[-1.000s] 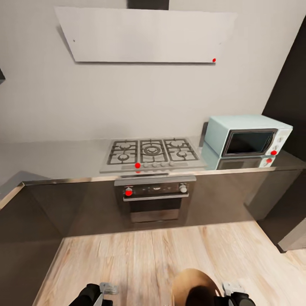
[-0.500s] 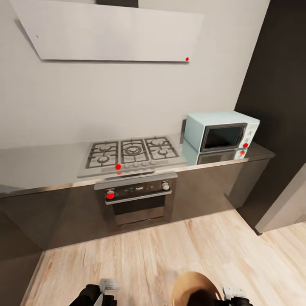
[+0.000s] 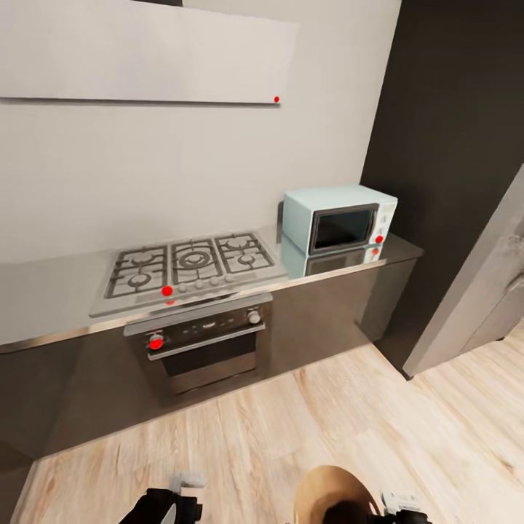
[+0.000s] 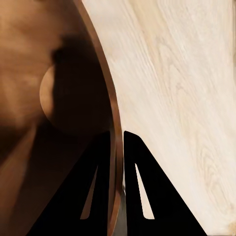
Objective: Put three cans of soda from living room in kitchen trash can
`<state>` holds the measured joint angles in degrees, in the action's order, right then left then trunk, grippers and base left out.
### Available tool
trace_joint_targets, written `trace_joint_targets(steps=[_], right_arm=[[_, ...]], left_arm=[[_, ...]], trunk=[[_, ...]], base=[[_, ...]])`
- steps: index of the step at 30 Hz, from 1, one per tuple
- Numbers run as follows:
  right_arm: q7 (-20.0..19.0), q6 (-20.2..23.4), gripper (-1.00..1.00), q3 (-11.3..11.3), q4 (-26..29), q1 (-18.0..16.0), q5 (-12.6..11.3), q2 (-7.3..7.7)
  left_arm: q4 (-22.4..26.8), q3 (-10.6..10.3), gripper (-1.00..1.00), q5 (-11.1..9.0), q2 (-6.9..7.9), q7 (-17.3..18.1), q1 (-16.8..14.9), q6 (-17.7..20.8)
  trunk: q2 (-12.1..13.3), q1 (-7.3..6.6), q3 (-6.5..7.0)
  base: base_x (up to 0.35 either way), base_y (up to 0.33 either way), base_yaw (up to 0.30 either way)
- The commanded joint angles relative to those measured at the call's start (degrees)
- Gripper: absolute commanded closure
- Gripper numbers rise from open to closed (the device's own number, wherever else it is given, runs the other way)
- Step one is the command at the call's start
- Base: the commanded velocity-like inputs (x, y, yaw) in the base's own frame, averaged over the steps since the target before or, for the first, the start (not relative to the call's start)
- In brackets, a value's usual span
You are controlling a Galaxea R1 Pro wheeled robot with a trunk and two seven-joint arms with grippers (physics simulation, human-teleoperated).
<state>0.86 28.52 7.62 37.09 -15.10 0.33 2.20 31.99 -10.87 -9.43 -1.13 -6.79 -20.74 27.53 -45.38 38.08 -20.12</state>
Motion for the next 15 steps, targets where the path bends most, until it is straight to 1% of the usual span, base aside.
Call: trace_joint_targets(steps=[1,15], right_arm=[[-0.42,-0.03,1.00,0.03,0.01,0.00,-0.48,0.00],[-0.42,-0.13,1.00,-0.02,-0.01,0.00,-0.45,0.00]], left_arm=[[0.00,0.02,-1.00,-0.03,0.00,0.01,0.00,-0.01],[0.00,0.14,-1.00,-0.06,-0.01,0.24,0.00,0.15]], trunk=[[0.00,0.00,0.00],[0.00,0.00,-0.02]], base=[[0.000,0.000,-0.284],[0.000,0.000,-0.284]])
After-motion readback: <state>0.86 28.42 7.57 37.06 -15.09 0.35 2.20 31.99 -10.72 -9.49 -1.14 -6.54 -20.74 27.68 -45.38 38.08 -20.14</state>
